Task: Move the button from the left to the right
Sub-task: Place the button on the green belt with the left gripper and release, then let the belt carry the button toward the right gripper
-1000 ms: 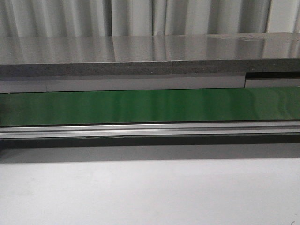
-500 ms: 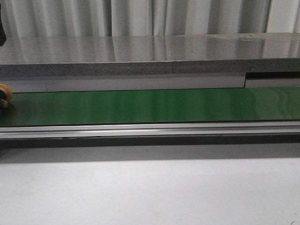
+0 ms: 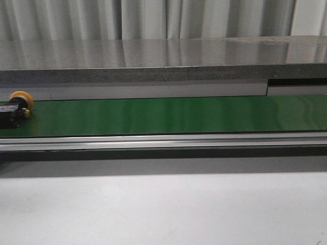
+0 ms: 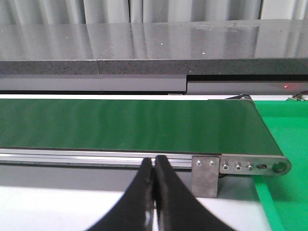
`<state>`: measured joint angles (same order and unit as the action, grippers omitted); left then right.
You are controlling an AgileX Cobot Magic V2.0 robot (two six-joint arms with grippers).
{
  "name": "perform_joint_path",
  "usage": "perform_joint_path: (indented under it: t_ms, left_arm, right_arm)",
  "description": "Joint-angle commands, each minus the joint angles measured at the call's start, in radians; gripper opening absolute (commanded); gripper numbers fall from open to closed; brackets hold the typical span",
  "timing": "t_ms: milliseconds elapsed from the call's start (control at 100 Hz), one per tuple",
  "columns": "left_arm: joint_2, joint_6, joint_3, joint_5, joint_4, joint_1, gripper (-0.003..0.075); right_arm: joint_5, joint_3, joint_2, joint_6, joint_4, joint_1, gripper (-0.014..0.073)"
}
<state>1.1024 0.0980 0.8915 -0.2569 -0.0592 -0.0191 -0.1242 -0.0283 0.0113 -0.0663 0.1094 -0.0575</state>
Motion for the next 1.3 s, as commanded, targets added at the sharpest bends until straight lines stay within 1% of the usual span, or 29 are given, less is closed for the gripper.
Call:
perform_joint_path:
  t_ms: [0,180,280,360,460,580,740,800,850,920,970,990,1040,1060,1110,1130,1180,1200,1250,1290]
  left_arm:
    - [-0.116,-0.001,-0.069,0.186,-0.013,0.007,0.0671]
    - [-0.285,-0.002,-0.271,0.336,-0.027,0.007,0.0671]
    - [-0.382,-0.007,-0.339,0.354,-0.034,0.007,0.0671]
    - [-0.458,-0.007,-0.369,0.33,-0.043,0.007,0.0671]
    - [-0.532,-0.007,-0.371,0.249,-0.046,0.007,0.0671]
    - [-0.591,-0.007,-0.371,0.187,-0.046,0.007,0.0671]
    - [-0.613,-0.007,-0.371,0.172,-0.046,0.007,0.0671]
    - [-0.613,-0.007,-0.371,0.171,-0.046,0.007,0.0658]
    - [-0.613,-0.007,-0.371,0.171,-0.046,0.007,0.0625]
    - [-0.613,-0.007,-0.371,0.171,-0.046,0.007,0.0547]
    - [-0.613,-0.007,-0.371,0.169,-0.046,0.007,0.0459]
    - [-0.613,-0.007,-0.371,0.169,-0.046,0.007,0.0435]
    - [-0.613,-0.007,-0.371,0.169,-0.046,0.007,0.0336]
    - [-0.613,-0.007,-0.371,0.169,-0.046,0.007,0.0312]
    - [-0.613,-0.007,-0.371,0.169,-0.046,0.007,0.0211]
    - [-0.613,-0.007,-0.371,0.169,-0.046,0.007,0.0187]
    - [-0.613,-0.007,-0.371,0.169,-0.046,0.007,0.0092]
    - [-0.613,-0.007,-0.371,0.169,-0.046,0.007,0.0069]
    - [-0.613,-0.007,-0.371,0.169,-0.046,0.007,-0.0015]
    - [-0.613,-0.007,-0.371,0.169,-0.046,0.007,-0.0019]
  right_arm:
    - [0.085,0.016,0.02,-0.005,-0.008,-0.001,-0.0068]
    - [0.085,0.016,0.02,-0.005,-0.008,-0.001,-0.0068]
    - [0.085,0.016,0.02,-0.005,-0.008,-0.001,-0.0068]
    - [0.085,0.016,0.02,-0.005,-0.008,-0.001,-0.0068]
    - [0.085,0.016,0.02,-0.005,-0.008,-0.001,-0.0068]
    - [0.085,0.016,0.02,-0.005,-0.008,-0.001,-0.0068]
    - [0.085,0.016,0.02,-0.005,-0.008,-0.001,-0.0068]
    - [0.085,0.016,0.02,-0.005,-0.008,-0.001,-0.0068]
    - [0.085,0.016,0.02,-0.005,-0.008,-0.001,-0.0068]
    - [0.085,0.016,0.02,-0.005,-0.008,-0.001,-0.0068]
    - [0.085,0.016,0.02,-0.005,-0.008,-0.001,-0.0068]
    - [0.085,0.016,0.02,-0.005,-0.008,-0.001,-0.0068]
    - [0.085,0.016,0.02,-0.005,-0.008,-0.001,-0.0068]
    - [0.085,0.016,0.02,-0.005,-0.008,-0.001,-0.0068]
    - [0.085,0.016,0.02,-0.005,-0.008,-0.001,-0.0068]
    - [0.085,0.016,0.02,-0.005,-0.008,-0.001,-0.0068]
    - [0.085,0.016,0.02,-0.005,-0.008,-0.001,-0.0068]
    - [0.085,0.016,0.02,-0.005,-0.008,-0.001,-0.0068]
    - [0.085,0.016,0.02,-0.005,-0.008,-0.001,-0.0068]
    - [0.085,0.016,0.02,-0.005,-0.008,-0.001,-0.0068]
